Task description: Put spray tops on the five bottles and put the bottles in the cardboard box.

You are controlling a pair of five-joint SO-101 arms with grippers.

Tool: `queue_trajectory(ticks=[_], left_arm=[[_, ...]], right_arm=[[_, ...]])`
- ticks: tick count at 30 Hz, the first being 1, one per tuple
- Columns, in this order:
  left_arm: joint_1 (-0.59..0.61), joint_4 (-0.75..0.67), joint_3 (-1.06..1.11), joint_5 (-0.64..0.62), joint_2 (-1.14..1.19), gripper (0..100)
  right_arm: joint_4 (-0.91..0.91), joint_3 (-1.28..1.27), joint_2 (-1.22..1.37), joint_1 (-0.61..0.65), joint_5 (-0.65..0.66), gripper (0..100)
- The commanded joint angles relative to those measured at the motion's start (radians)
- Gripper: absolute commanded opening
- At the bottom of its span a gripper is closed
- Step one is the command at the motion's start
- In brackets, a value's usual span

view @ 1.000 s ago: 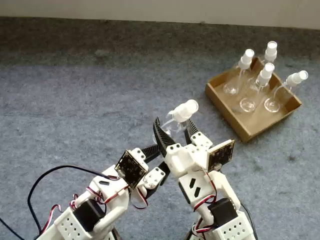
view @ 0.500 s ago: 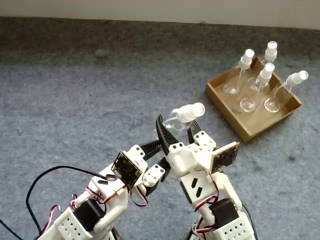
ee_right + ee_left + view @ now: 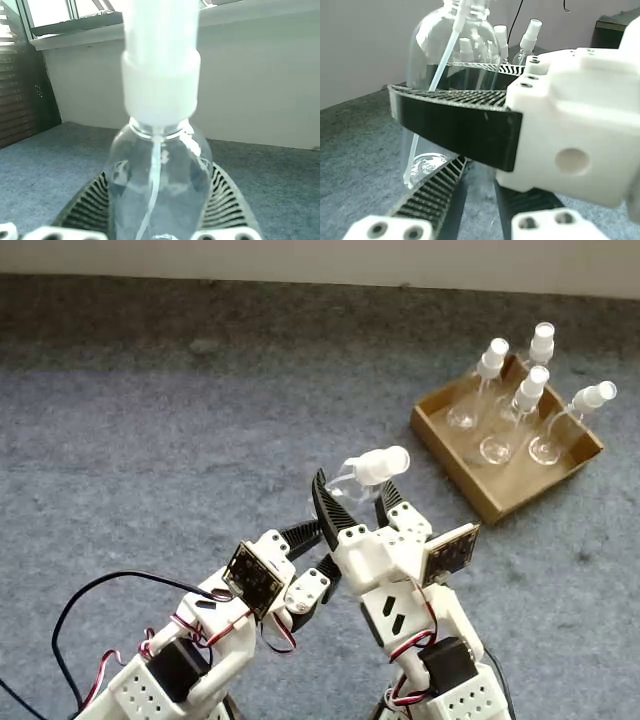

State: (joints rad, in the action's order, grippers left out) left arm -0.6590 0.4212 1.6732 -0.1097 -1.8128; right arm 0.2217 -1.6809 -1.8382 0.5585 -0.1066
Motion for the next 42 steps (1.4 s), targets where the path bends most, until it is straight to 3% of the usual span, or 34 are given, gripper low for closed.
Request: queue_trajectory(ticks=[1, 8, 17, 22, 27, 35, 42], left_arm=[[0.059, 0.041, 0.019, 0.009, -0.012, 0], [0.079, 0.069, 0.021, 0.009, -0.013, 0], [0.317, 0.114, 0.021, 0.006, -0.013, 0], [0.325, 0.12, 0.021, 0.008, -0.013, 0], [0.328, 0.121, 0.021, 0.008, -0.013, 0], [0.329, 0.121, 0.021, 0.008, -0.01, 0], [0.331, 0.121, 0.021, 0.008, -0.01, 0]], right_arm=[[0.013, -0.143, -0.001, -0.025, 0.014, 3.2], [0.012, -0.142, -0.001, -0.157, 0.015, 3.2], [0.073, 0.033, 0.005, -0.44, 0.015, 3.2], [0.111, 0.084, 0.007, -0.615, 0.069, 3.2], [0.11, 0.087, 0.036, -0.687, 0.164, 3.2], [-0.13, 0.209, 0.479, -0.823, 0.17, 3.1], [-0.363, 0.286, 0.788, -0.868, 0.17, 3.1]])
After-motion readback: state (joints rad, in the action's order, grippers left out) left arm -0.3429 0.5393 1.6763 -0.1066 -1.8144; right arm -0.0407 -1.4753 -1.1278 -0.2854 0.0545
